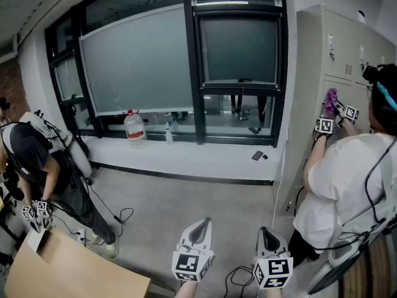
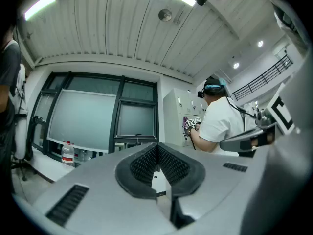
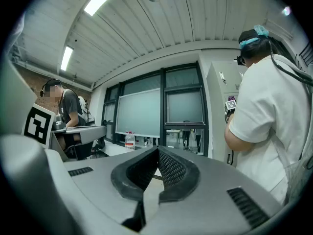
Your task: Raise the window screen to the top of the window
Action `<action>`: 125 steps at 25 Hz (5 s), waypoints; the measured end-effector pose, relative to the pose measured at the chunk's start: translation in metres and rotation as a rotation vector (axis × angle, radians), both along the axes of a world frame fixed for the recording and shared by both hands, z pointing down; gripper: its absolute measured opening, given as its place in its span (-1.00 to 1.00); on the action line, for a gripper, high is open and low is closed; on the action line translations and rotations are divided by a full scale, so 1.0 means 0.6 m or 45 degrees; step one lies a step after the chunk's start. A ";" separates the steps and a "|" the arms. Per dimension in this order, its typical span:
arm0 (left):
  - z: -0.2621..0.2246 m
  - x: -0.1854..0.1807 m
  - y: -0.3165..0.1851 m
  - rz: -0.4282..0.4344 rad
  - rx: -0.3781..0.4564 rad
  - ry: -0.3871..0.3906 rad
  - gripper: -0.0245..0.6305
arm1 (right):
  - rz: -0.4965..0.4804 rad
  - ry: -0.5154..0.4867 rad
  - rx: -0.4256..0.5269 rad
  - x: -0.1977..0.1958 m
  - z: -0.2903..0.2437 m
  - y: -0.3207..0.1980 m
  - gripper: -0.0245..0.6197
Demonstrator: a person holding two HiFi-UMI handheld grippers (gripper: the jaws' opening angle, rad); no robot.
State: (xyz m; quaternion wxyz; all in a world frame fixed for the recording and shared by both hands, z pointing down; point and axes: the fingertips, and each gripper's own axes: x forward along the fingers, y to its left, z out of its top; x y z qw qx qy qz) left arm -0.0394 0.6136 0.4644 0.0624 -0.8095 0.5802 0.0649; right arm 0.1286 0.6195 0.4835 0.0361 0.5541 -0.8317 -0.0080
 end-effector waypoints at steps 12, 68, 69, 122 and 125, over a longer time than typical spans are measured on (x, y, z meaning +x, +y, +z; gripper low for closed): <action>0.017 -0.010 -0.007 -0.040 -0.035 -0.071 -0.91 | 0.043 -0.022 0.019 0.027 -0.001 -0.009 -0.91; -0.040 -0.088 -1.173 -0.003 -0.025 0.138 -0.92 | 0.140 -0.208 -0.032 0.017 -0.004 -1.179 -0.91; -0.044 -0.084 -1.211 -0.005 -0.030 0.135 -0.91 | 0.145 -0.207 -0.042 0.025 -0.006 -1.217 -0.91; -0.102 -0.053 -2.254 0.210 -0.168 -1.731 -0.79 | -0.431 1.782 -0.022 0.033 -0.129 -2.276 -0.71; -0.092 -0.070 -2.269 0.165 -0.232 -1.760 -0.78 | -0.453 1.805 -0.025 0.034 -0.129 -2.276 -0.72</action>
